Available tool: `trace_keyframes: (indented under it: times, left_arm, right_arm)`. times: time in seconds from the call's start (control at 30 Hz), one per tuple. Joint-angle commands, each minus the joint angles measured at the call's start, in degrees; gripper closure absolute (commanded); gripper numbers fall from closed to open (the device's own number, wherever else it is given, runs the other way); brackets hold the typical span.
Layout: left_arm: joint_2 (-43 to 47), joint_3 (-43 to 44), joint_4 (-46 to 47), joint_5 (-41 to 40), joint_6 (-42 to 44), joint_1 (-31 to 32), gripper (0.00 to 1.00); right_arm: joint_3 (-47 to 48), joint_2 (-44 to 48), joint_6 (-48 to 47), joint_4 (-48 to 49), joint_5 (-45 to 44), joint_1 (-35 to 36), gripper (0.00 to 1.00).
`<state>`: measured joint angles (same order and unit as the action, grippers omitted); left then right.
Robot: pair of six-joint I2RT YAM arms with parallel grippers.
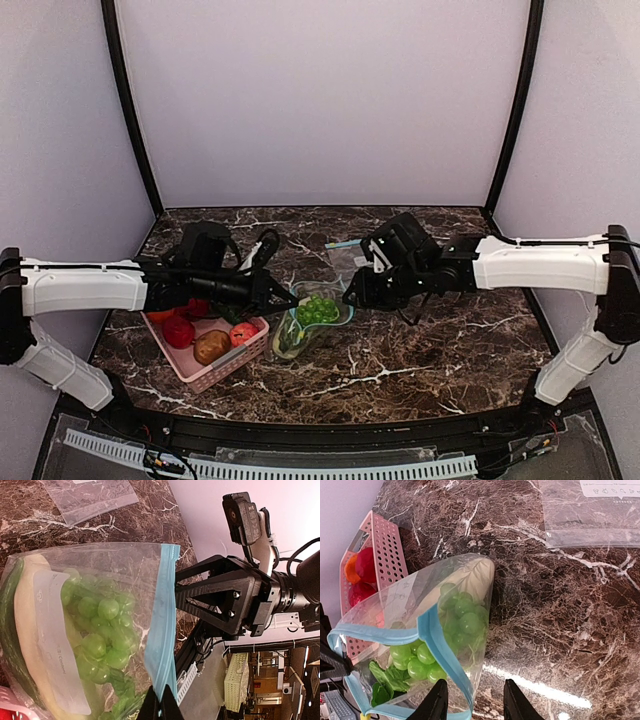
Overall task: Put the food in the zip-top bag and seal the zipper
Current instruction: Adjust the zipper food storage bag at the center of the board.
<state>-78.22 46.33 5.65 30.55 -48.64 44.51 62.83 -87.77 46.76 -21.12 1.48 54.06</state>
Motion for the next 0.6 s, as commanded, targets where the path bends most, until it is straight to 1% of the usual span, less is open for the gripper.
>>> trace_keyframes:
  times: [0.0, 0.13, 0.23, 0.3, 0.4, 0.47, 0.57]
  left_arm:
    - [2.4, 0.2, -2.6, 0.0, 1.7, 0.0, 0.99]
    - [2.4, 1.6, -5.0, 0.8, 3.5, 0.0, 0.99]
    - [2.3, 2.7, -7.3, 3.7, 5.4, -0.3, 0.99]
    - [2.0, 4.3, -9.9, 6.4, 7.9, -0.7, 0.99]
    - [1.2, 8.6, -19.9, 8.3, 15.0, -0.8, 0.99]
    - [0.8, 10.1, -24.5, 8.6, 18.4, -0.8, 0.99]
    - [0.7, 10.4, -27.3, 9.6, 20.6, -0.8, 0.99]
  right_arm:
    - [3.6, -2.9, -2.4, 1.8, -0.1, 0.5, 0.68]
    - [5.7, -4.4, -3.8, 1.8, 0.9, 0.6, 0.85]
    - [6.7, -4.1, -4.3, 1.7, 1.4, 0.5, 1.00]
    - [7.3, -3.1, -3.9, 1.3, 1.3, 0.6, 1.00]
    - [7.7, -0.8, -2.5, 0.7, 0.8, 0.5, 1.00]
    - [8.1, 0.1, -1.6, 0.9, 1.2, 0.6, 1.00]
    - [8.9, -0.5, -0.4, 1.2, 2.1, 0.8, 1.00]
